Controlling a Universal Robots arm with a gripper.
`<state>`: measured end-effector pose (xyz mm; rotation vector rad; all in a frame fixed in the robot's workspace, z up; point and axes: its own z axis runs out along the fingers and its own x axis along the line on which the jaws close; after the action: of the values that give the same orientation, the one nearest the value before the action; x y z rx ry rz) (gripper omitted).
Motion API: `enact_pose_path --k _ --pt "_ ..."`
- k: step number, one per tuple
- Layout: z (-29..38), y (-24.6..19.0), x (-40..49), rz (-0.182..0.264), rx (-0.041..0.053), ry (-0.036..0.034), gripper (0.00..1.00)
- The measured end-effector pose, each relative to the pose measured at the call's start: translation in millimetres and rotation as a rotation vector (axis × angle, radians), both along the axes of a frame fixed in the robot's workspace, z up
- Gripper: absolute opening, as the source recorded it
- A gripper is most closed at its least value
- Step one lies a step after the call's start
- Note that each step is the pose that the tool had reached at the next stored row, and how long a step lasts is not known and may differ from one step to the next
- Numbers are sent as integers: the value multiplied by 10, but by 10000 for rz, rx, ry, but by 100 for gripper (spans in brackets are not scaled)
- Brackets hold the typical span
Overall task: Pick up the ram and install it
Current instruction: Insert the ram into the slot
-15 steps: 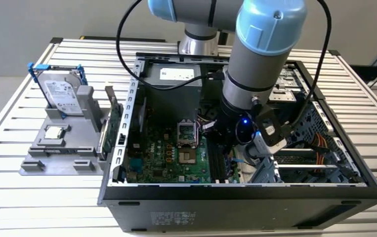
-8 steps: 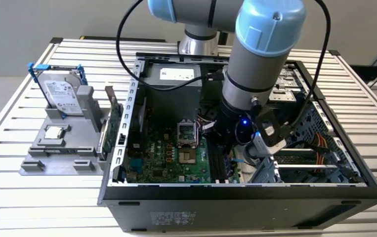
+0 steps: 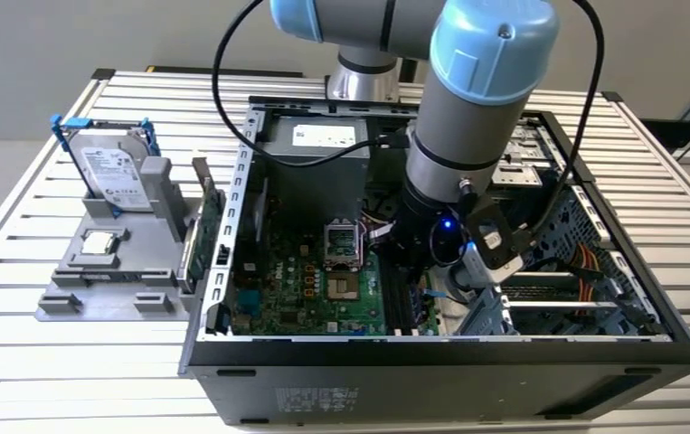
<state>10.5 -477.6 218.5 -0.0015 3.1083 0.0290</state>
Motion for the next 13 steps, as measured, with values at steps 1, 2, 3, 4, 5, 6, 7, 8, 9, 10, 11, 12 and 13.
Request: enact_pose_path --k 1,2,3,4,5,6,7,8,9,10,11,12,13 --pt "0 0 0 3 -1 0 0" --pt "0 0 -1 10 -3 1 0" --pt "-1 0 -1 17 -5 3 0" --pt "-1 0 -1 20 -7 3 0" --pt "-2 0 -1 20 -6 3 0" --pt "-3 0 -1 21 -7 3 0" --pt "-5 0 -1 21 -7 3 0" --pt "-10 0 -1 21 -5 2 0" --pt "-16 1 0 21 -6 3 0" --pt "-21 0 -1 21 -12 3 0" --pt "-22 0 -1 21 -18 4 0" --pt "-22 0 -1 18 -19 3 0" --pt "-22 0 -1 5 -20 4 0"
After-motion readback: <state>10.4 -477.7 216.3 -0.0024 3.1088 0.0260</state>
